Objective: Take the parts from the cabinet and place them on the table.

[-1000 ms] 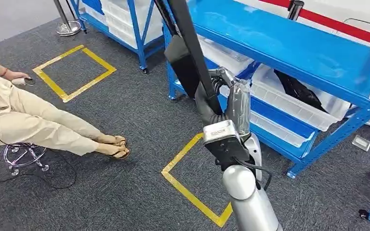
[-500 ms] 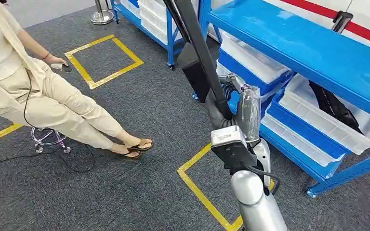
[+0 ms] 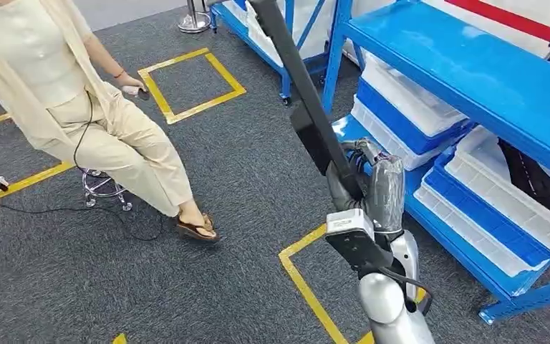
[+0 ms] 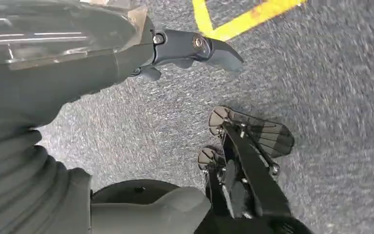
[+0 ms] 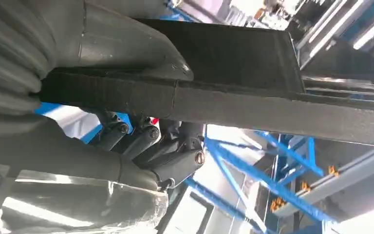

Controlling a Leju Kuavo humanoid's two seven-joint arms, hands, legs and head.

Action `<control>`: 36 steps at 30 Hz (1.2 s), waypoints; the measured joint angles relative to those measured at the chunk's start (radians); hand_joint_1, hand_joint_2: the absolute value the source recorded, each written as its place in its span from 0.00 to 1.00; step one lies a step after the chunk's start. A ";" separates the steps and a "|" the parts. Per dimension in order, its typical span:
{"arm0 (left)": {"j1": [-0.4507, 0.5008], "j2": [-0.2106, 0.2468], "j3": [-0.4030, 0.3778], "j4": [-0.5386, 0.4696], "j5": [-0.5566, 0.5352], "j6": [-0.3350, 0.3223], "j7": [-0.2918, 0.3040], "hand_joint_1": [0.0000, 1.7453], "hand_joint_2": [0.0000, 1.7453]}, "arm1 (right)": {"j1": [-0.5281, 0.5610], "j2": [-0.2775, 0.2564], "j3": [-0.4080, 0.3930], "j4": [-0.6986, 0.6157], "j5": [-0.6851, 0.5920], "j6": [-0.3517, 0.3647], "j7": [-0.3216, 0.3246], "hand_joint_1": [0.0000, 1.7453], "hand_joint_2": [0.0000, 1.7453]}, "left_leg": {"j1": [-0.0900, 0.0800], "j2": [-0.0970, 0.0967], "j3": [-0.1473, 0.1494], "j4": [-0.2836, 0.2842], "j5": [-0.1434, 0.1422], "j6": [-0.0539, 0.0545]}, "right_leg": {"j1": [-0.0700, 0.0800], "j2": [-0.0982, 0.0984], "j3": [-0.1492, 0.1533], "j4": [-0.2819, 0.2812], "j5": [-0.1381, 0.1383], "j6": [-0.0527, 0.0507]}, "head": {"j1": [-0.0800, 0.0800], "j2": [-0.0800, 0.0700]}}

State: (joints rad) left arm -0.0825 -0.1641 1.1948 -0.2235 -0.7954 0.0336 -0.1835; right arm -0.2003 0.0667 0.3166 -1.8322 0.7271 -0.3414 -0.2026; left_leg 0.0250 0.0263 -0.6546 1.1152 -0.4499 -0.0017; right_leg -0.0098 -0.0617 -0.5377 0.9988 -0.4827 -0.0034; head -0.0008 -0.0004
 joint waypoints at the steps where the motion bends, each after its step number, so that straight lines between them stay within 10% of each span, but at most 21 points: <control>1: -0.001 0.001 0.000 0.000 0.000 0.000 0.000 0.00 1.00 | 0.000 -0.002 -0.001 0.000 0.000 0.000 -0.001 1.00 1.00 | -0.002 0.042 0.039 -0.071 0.001 0.002 | 0.005 -0.006 0.002 0.001 -0.003 0.004 | 0.000 0.000; 6: -0.003 0.002 0.000 0.000 0.002 0.001 0.000 0.00 1.00 | 0.000 -0.005 -0.003 0.000 -0.002 0.000 -0.003 1.00 1.00 | -0.014 -0.008 0.038 -0.088 0.011 0.041 | 0.020 -0.031 0.005 0.006 -0.013 0.033 | 0.006 0.000; 8: -0.005 0.002 0.000 0.000 0.021 0.002 -0.008 0.00 1.00 | 0.000 -0.006 -0.003 0.000 -0.003 -0.010 -0.018 1.00 1.00 | -0.013 -0.020 0.039 -0.092 0.018 0.057 | 0.008 0.036 -0.032 0.081 -0.058 0.028 | 0.006 0.000; 12: -0.013 0.005 0.001 -0.001 0.036 -0.009 -0.038 0.00 1.00 | -0.023 -0.028 -0.003 -0.030 0.032 -0.015 0.011 1.00 1.00 | -0.017 -0.064 0.033 -0.091 0.021 0.063 | 0.000 0.057 -0.154 0.321 -0.139 0.029 | 0.010 0.000; 15: -0.015 0.005 0.001 -0.001 0.030 -0.026 -0.044 0.00 1.00 | -0.034 -0.037 -0.003 -0.058 0.042 -0.018 0.019 1.00 1.00 | -0.016 -0.101 0.037 -0.090 0.023 0.059 | -0.008 0.069 -0.053 0.116 -0.043 0.062 | 0.010 0.000; 16: -0.015 0.005 0.001 -0.001 0.028 -0.036 -0.054 0.00 1.00 | -0.039 -0.040 -0.003 -0.065 0.034 -0.019 0.016 1.00 1.00 | -0.016 -0.110 0.035 -0.089 0.025 0.056 | -0.015 0.104 -0.011 0.027 -0.012 0.067 | 0.011 0.000; 21: -0.015 0.005 0.006 0.000 0.058 -0.040 -0.069 0.00 1.00 | -0.071 -0.043 0.007 -0.063 -0.011 -0.022 -0.016 1.00 1.00 | -0.015 -0.142 0.022 -0.093 0.035 0.023 | -0.006 0.083 -0.004 0.002 0.001 0.032 | 0.010 0.000; 24: -0.018 0.005 0.013 0.000 0.076 -0.028 -0.061 0.00 1.00 | -0.087 -0.037 0.021 -0.060 -0.018 -0.026 -0.020 1.00 1.00 | -0.013 -0.054 -0.037 0.040 -0.053 0.015 | -0.012 0.055 -0.001 -0.004 0.005 0.002 | 0.002 0.000; 27: -0.018 0.005 0.029 0.000 0.095 -0.008 -0.041 0.00 1.00 | -0.092 -0.036 0.034 -0.050 -0.019 -0.035 -0.021 1.00 1.00 | -0.005 -0.036 -0.131 0.232 -0.118 0.005 | -0.004 0.020 -0.001 -0.004 0.004 0.001 | 0.003 0.000; 30: -0.017 0.005 0.044 0.000 0.115 0.009 -0.026 0.00 1.00 | -0.099 -0.036 0.042 -0.047 -0.019 -0.035 -0.021 1.00 1.00 | 0.006 -0.014 -0.045 0.066 -0.023 -0.002 | -0.005 -0.007 0.002 -0.002 -0.001 0.004 | 0.003 0.000; 32: -0.020 0.003 0.053 0.000 0.124 0.011 -0.021 0.00 1.00 | -0.110 -0.034 0.050 -0.047 -0.019 -0.035 -0.020 1.00 1.00 | 0.002 0.057 0.021 -0.056 -0.005 -0.006 | 0.001 -0.019 0.000 0.008 -0.011 0.019 | 0.002 0.000; 36: -0.023 0.000 0.061 0.001 0.126 0.011 -0.025 0.00 1.00 | -0.137 -0.033 0.063 -0.038 -0.030 -0.034 -0.019 1.00 1.00 | -0.010 0.006 0.016 -0.063 0.007 0.023 | 0.019 -0.048 0.003 0.012 -0.019 0.036 | 0.008 0.000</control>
State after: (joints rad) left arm -0.1054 -0.1644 1.2562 -0.2228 -0.6699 0.0442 -0.2087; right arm -0.3374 0.0340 0.3792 -1.8703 0.6973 -0.3758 -0.2213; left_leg 0.0146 0.0318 -0.6390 1.0520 -0.4432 0.0212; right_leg 0.0088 -0.1101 -0.5342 1.0109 -0.5020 0.0328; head 0.0076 -0.0004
